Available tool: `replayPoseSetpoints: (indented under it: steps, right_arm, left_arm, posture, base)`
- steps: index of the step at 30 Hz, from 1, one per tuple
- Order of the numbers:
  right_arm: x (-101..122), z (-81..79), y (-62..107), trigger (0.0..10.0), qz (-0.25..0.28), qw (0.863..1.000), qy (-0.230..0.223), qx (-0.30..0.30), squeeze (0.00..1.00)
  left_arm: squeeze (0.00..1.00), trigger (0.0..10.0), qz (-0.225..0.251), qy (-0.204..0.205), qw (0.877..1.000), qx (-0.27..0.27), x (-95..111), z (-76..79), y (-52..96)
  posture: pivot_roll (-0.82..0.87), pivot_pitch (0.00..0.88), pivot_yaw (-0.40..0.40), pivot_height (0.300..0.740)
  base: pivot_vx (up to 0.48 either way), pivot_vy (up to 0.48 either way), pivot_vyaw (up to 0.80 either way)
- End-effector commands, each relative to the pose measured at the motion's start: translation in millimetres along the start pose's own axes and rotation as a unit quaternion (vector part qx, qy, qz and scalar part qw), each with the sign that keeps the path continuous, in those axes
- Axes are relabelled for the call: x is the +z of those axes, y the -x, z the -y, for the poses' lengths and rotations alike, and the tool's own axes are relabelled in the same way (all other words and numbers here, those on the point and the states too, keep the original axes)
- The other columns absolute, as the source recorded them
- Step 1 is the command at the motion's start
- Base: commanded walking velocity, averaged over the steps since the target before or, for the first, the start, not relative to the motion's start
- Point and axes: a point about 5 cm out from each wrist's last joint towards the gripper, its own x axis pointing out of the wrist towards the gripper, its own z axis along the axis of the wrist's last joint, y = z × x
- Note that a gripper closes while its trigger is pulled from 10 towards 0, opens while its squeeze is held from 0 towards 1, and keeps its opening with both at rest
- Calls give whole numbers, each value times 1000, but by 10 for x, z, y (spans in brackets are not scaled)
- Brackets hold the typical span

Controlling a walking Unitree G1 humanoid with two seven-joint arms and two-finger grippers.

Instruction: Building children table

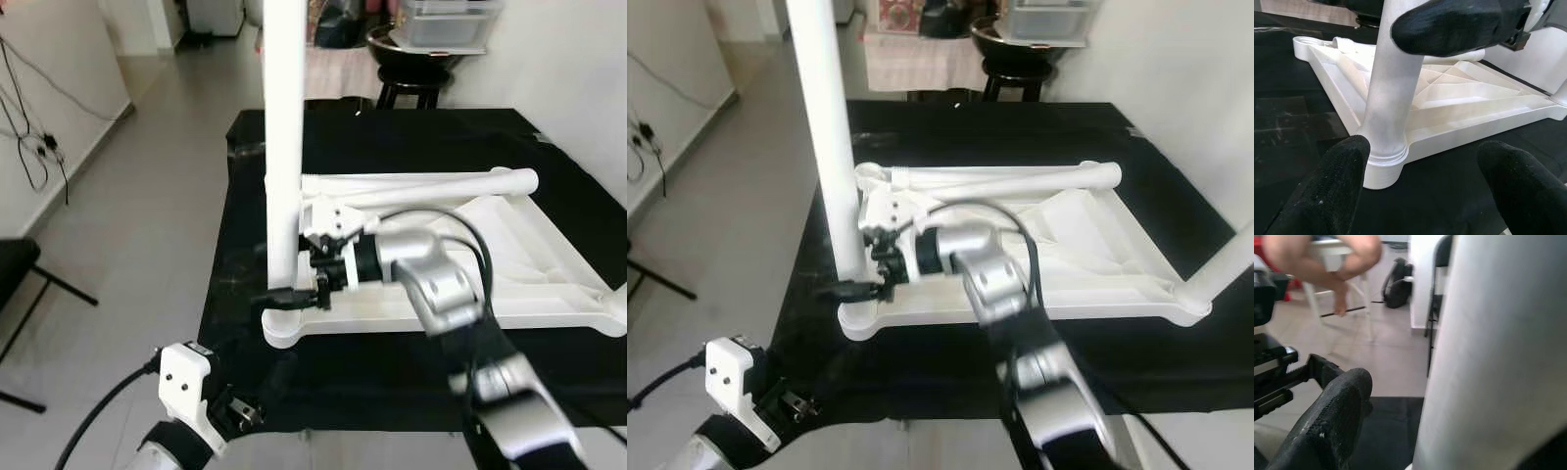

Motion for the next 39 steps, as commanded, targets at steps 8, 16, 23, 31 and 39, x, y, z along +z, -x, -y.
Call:
replayPoseSetpoints:
  steps: [8, 16, 23, 31, 39]
  right_arm:
    - [51, 58, -109, 0, -4, 997, -1, 78, 0]
    - [-8, 56, -44, 0, 0, 993, -4, 116, 0]
    - [-121, 18, 72, 0, 21, 998, -11, 52, 0]
    - [-789, -512, -152, 0, -26, 910, -174, -375, 0]
    - [-674, -461, -269, 10000, -33, 940, -130, -314, 0]
  left_arm:
    - [0, 10000, -9, 2, 1000, 0, -20, 34, 31]
    - [0, 10000, -11, 3, 1000, -2, -26, 51, 37]
    - [0, 10000, -12, 5, 1000, -3, -38, 63, 32]
    - [0, 10000, -12, 3, 1000, -2, -35, 44, 49]
    - [0, 10000, -13, 0, 1000, -8, -35, 3, 30]
  posture:
    - [-69, 48, -44, 740]
    - [-73, 49, -36, 740]
    - [-75, 45, -53, 740]
    - [-71, 46, -59, 740]
    - [-92, 40, -39, 740]
  base:
    - [0, 0, 0]
    - [0, 0, 0]
    - [0, 0, 0]
    - [0, 0, 0]
    - [0, 0, 0]
